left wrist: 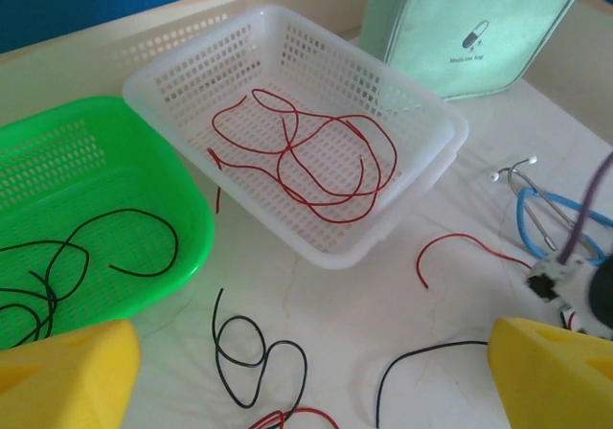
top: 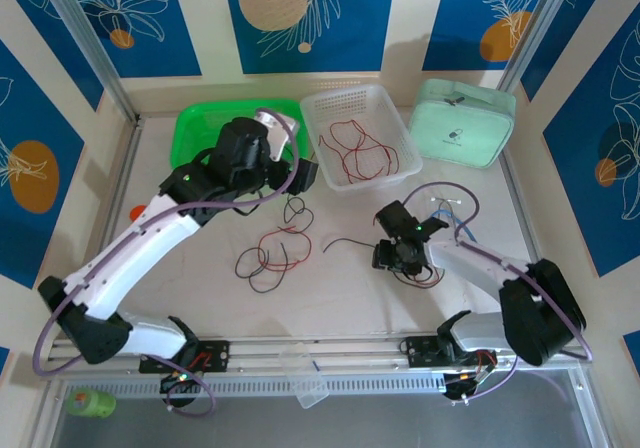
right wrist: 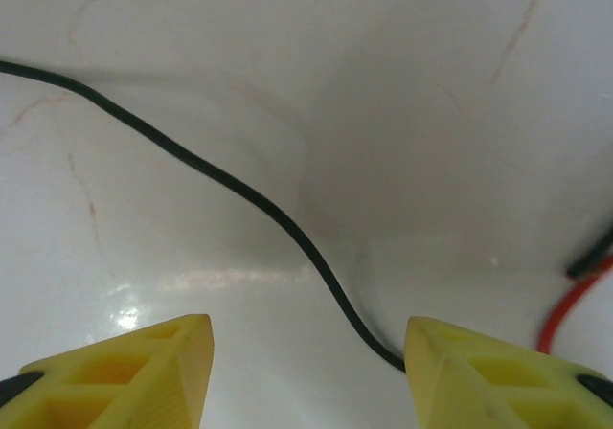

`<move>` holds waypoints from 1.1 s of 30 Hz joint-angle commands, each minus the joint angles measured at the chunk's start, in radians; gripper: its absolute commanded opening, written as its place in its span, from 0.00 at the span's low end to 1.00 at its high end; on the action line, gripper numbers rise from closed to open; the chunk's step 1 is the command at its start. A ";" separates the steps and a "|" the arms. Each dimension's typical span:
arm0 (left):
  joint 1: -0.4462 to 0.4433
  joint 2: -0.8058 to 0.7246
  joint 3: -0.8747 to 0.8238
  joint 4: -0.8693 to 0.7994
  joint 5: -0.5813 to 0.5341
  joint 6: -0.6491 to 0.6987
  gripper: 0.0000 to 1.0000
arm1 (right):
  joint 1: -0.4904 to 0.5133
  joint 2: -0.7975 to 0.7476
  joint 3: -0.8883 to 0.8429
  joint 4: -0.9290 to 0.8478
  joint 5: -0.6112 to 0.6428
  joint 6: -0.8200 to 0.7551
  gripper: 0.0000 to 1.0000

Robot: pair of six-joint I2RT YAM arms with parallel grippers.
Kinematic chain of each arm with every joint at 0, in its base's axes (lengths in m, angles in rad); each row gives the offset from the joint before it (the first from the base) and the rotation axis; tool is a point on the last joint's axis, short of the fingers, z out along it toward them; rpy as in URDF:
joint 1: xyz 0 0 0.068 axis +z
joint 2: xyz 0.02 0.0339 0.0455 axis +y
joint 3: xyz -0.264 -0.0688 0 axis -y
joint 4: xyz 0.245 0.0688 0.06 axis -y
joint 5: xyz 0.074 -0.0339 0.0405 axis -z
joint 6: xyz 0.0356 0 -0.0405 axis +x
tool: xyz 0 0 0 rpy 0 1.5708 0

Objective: Untangle the cables

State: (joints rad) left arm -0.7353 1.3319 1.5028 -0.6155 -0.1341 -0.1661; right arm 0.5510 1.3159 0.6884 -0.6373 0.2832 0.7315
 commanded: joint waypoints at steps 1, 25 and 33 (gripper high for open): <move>0.002 -0.046 -0.046 -0.018 -0.019 -0.028 0.93 | 0.002 0.075 0.028 0.040 -0.023 -0.005 0.54; 0.002 -0.325 -0.281 -0.074 -0.084 -0.085 0.93 | 0.224 0.130 0.280 -0.109 0.043 -0.035 0.00; 0.003 -0.442 -0.385 -0.079 -0.081 -0.121 0.94 | 0.274 -0.033 0.495 -0.193 -0.063 -0.064 0.00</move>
State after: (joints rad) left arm -0.7353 0.9249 1.1370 -0.6765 -0.1967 -0.2581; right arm 0.8196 1.3376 1.1336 -0.7696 0.2996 0.6884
